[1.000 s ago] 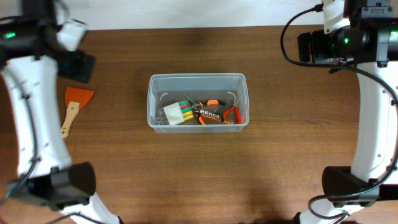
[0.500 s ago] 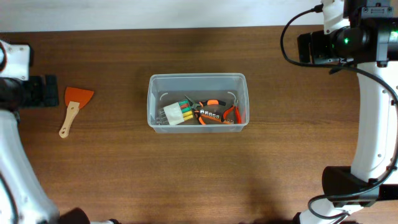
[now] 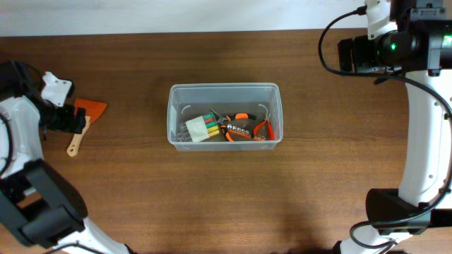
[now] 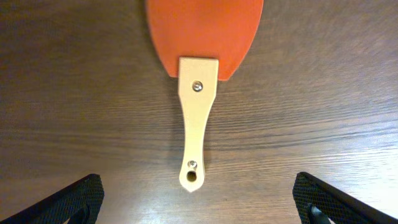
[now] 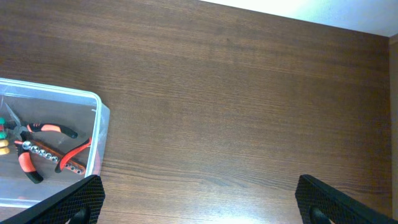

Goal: Pack container
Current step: 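Lower the left gripper and grasp the scraper's wooden handle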

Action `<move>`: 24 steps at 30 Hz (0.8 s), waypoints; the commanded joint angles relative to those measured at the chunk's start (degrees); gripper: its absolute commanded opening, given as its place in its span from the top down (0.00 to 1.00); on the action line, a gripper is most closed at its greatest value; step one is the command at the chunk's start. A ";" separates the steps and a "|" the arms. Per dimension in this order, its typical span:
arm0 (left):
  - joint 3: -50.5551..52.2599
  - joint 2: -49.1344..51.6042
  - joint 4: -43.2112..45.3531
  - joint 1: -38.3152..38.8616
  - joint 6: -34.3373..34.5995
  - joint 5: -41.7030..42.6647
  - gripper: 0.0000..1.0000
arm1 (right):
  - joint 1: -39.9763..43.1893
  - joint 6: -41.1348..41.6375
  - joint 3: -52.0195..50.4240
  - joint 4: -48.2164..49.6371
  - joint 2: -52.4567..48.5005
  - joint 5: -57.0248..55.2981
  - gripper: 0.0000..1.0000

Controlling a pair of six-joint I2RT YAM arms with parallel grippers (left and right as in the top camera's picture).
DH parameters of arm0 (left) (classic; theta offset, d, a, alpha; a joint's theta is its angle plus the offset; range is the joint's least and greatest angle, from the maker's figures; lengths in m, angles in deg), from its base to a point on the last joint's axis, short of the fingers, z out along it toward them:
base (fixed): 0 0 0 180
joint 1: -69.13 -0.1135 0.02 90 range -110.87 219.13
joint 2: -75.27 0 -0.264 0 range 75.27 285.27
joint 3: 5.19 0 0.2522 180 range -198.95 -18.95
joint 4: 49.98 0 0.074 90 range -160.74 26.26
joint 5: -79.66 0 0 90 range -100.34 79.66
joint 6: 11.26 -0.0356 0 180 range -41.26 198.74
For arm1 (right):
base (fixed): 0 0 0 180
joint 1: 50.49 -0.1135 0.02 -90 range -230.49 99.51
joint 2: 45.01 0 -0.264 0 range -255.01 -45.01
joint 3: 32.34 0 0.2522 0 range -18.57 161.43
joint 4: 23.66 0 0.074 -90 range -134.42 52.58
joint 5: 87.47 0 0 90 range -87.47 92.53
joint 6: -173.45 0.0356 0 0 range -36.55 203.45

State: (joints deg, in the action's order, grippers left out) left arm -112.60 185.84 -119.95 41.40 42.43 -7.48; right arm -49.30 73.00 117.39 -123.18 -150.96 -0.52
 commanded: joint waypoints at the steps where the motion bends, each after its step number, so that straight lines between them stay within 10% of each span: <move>1: 0.07 5.20 0.50 -0.20 -4.28 -0.92 0.01 | 0.44 0.48 0.22 -0.28 -0.22 -0.66 0.01; 24: 0.09 16.02 1.64 -0.20 -3.82 -4.20 0.01 | 0.44 0.48 0.22 -1.05 -0.22 -0.66 0.01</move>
State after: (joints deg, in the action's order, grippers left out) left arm -112.58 200.64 -118.51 41.40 39.26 -11.22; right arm -49.30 73.00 117.39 -124.20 -150.96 -0.52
